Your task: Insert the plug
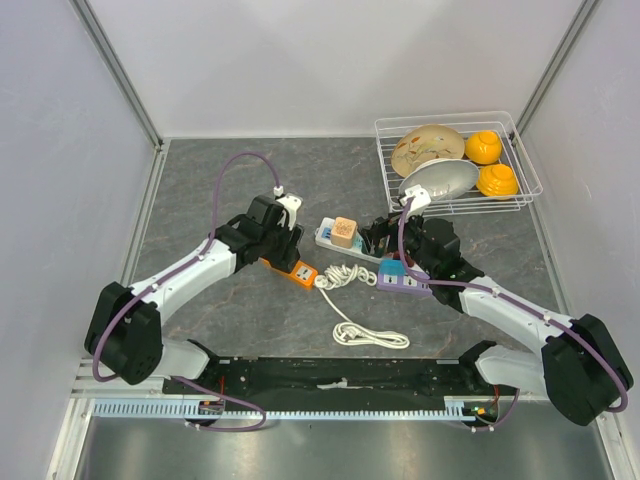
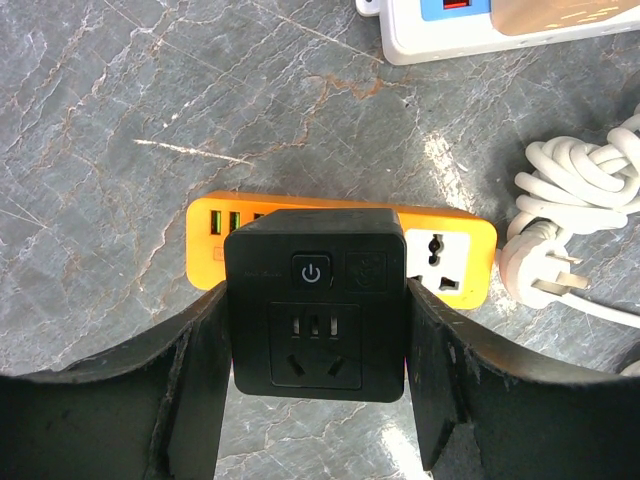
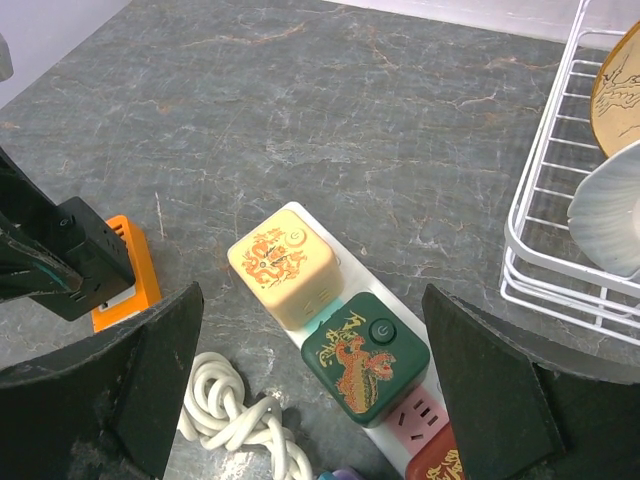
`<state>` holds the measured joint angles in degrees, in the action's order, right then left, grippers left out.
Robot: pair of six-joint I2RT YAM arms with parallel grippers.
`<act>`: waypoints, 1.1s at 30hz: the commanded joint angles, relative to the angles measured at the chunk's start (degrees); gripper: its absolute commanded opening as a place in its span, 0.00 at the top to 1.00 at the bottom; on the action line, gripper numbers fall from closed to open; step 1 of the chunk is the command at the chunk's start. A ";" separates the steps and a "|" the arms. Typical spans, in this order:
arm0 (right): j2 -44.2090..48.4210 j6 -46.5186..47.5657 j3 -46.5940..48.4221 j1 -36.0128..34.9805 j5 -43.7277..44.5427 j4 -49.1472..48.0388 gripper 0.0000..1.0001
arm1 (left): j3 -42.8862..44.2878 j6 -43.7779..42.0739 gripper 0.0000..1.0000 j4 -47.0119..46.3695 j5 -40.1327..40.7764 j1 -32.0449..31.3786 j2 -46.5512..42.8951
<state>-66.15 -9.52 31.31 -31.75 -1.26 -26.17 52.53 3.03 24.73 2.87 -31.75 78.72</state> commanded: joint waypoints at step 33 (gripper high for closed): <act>0.50 -2.00 -3.01 1.07 -6.04 -8.98 0.02 | -16.14 24.12 0.98 -3.29 13.12 -9.12 -11.75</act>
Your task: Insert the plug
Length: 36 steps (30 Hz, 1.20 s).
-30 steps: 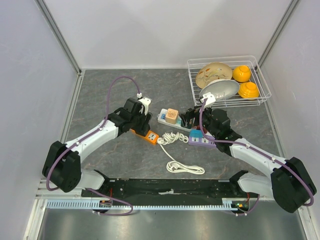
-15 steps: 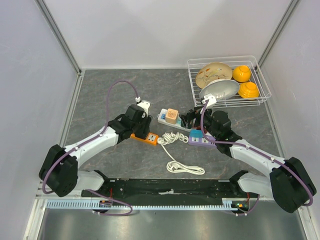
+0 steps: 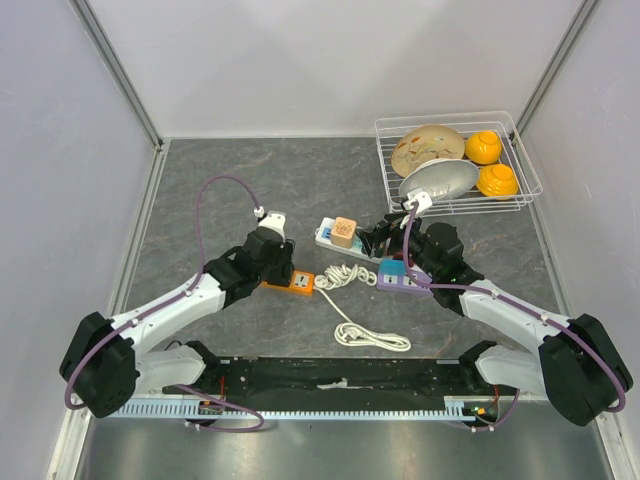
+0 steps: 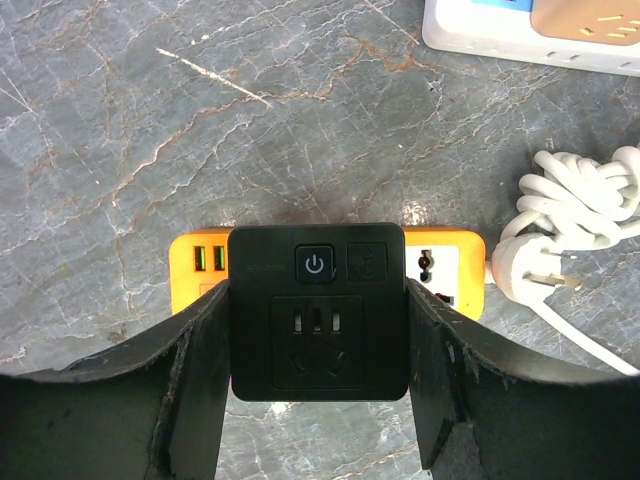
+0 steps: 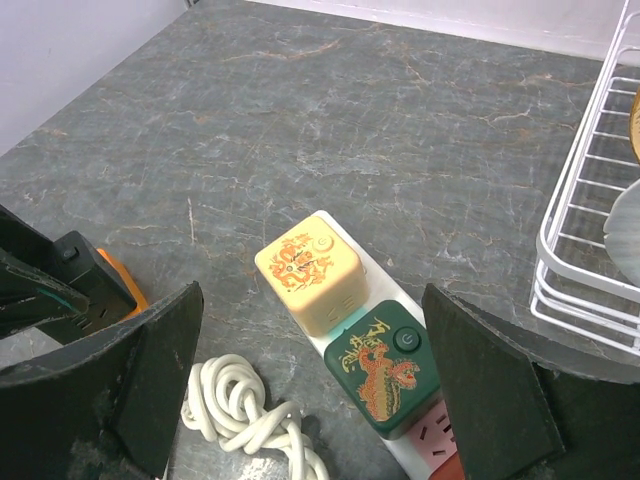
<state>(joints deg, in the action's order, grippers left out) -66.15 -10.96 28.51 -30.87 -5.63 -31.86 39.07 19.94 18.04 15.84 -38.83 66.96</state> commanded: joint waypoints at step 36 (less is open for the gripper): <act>9.63 -3.89 -0.56 0.20 -4.04 6.71 0.02 | -6.99 25.14 0.92 11.40 2.45 -12.67 10.83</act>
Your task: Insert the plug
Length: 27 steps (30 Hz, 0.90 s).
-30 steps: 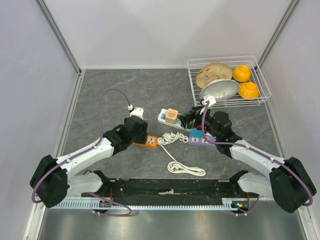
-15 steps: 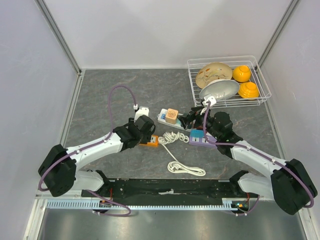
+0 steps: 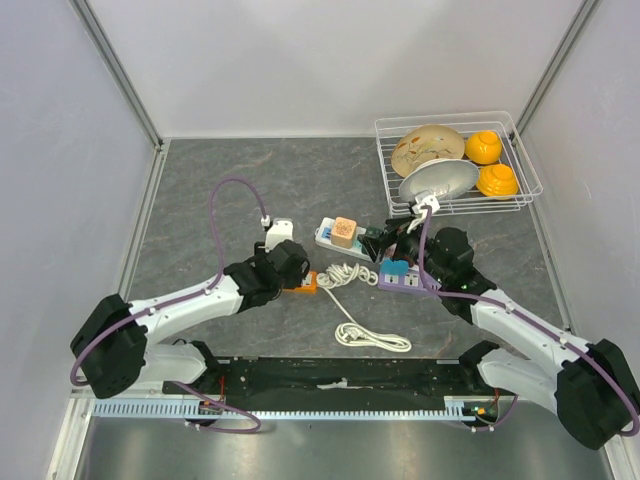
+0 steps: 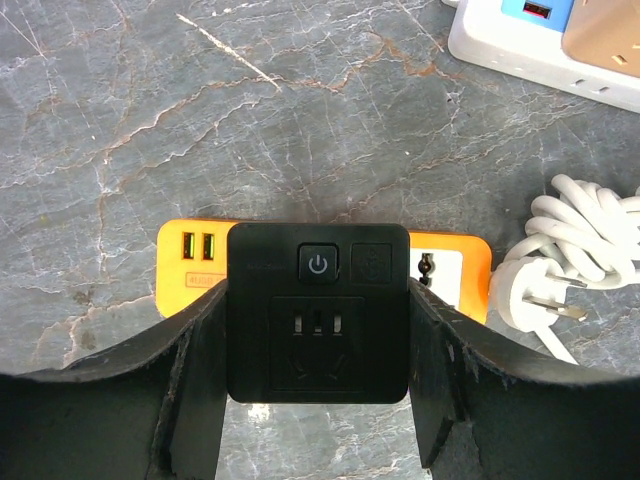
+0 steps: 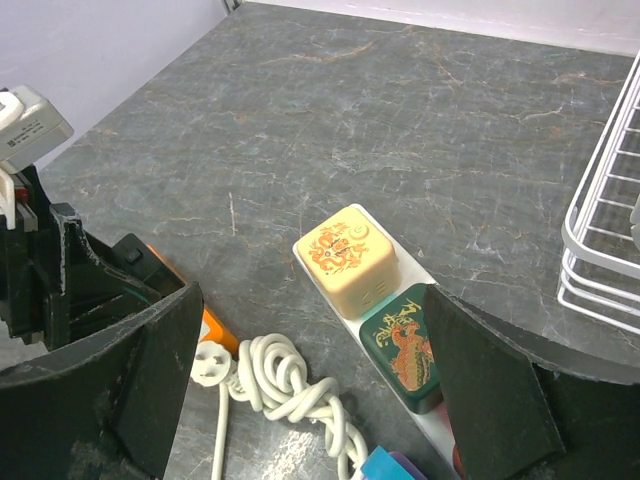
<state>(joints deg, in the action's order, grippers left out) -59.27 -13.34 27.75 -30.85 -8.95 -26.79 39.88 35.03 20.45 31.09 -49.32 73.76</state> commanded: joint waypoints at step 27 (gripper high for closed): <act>9.26 1.40 16.79 0.97 16.50 33.53 0.02 | 15.84 -8.74 0.00 15.85 -11.12 21.77 -19.51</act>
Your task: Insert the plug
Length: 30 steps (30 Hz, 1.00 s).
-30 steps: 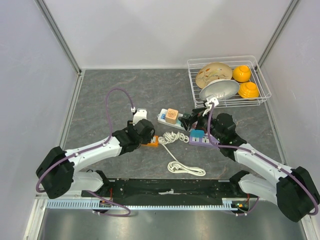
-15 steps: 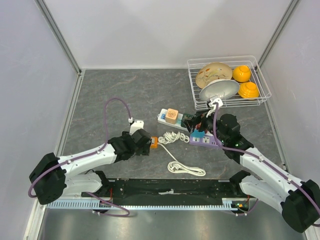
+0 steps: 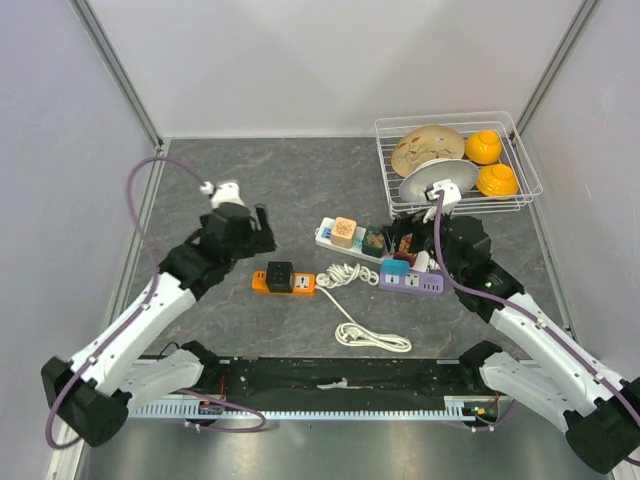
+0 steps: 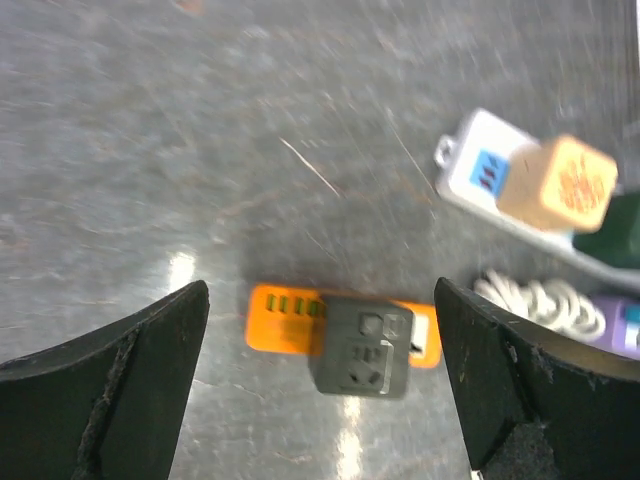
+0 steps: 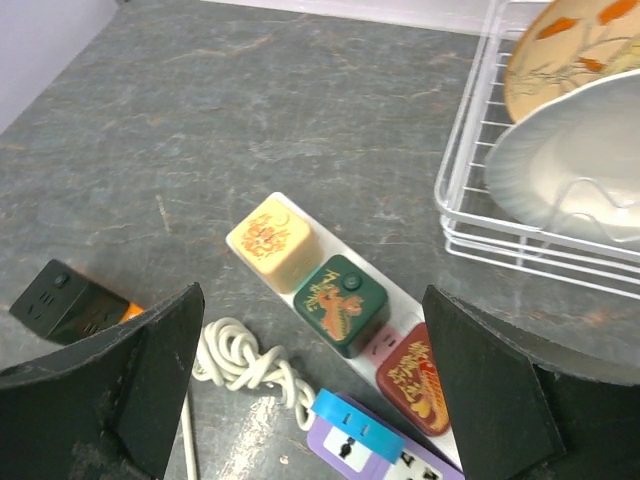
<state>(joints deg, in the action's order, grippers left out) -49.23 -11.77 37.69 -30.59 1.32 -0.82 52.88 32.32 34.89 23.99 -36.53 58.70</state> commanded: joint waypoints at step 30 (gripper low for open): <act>24.53 0.69 18.73 4.40 38.84 26.49 0.02 | 16.64 -12.19 0.00 12.74 0.45 17.11 -39.10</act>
<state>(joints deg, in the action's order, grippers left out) -26.46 -13.17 57.01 -26.37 39.31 26.68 68.49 22.96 47.09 24.08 -19.62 20.78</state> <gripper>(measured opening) 0.982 0.993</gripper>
